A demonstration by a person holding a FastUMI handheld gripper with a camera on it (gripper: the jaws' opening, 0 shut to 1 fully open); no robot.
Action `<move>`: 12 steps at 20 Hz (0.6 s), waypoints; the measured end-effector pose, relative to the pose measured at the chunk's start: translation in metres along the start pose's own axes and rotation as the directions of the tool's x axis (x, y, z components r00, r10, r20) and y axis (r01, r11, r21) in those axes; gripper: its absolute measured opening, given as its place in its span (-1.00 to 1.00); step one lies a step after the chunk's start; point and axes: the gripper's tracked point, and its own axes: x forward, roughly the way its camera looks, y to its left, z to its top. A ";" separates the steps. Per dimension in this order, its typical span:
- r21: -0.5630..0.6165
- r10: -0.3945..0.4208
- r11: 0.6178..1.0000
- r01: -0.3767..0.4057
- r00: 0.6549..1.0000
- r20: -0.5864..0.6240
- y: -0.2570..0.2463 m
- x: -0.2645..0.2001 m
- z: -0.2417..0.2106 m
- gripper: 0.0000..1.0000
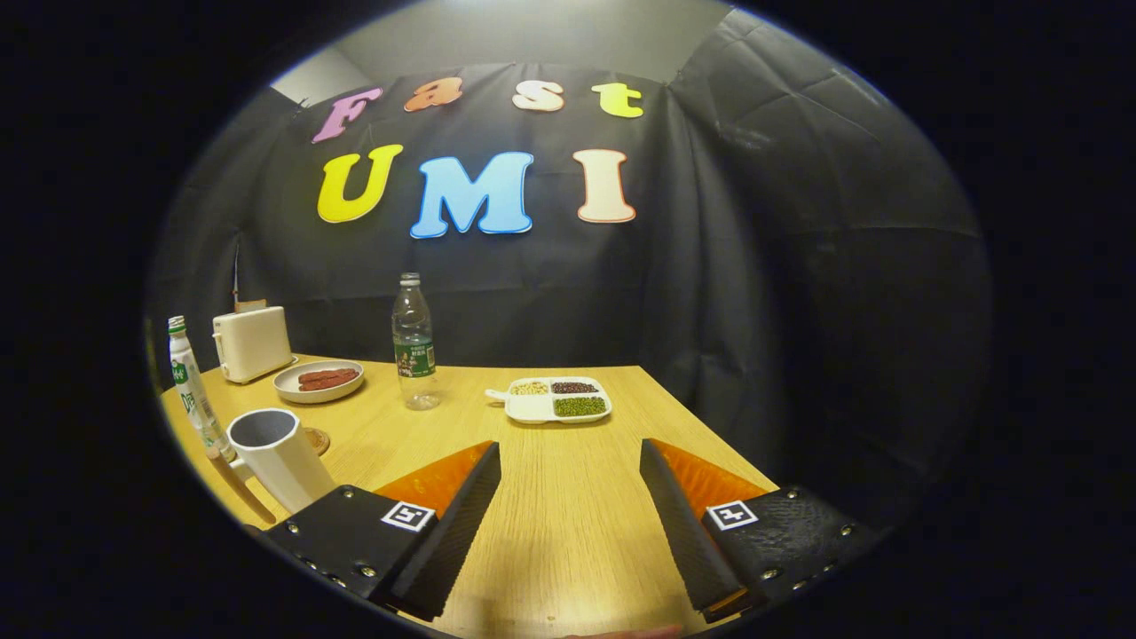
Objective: Take the bottle from table, then pour the juice into the cup, finally place the bottle on the coaster
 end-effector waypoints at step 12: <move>-0.010 -0.041 0.999 0.045 0.977 0.210 0.093 -0.088 0.084 0.92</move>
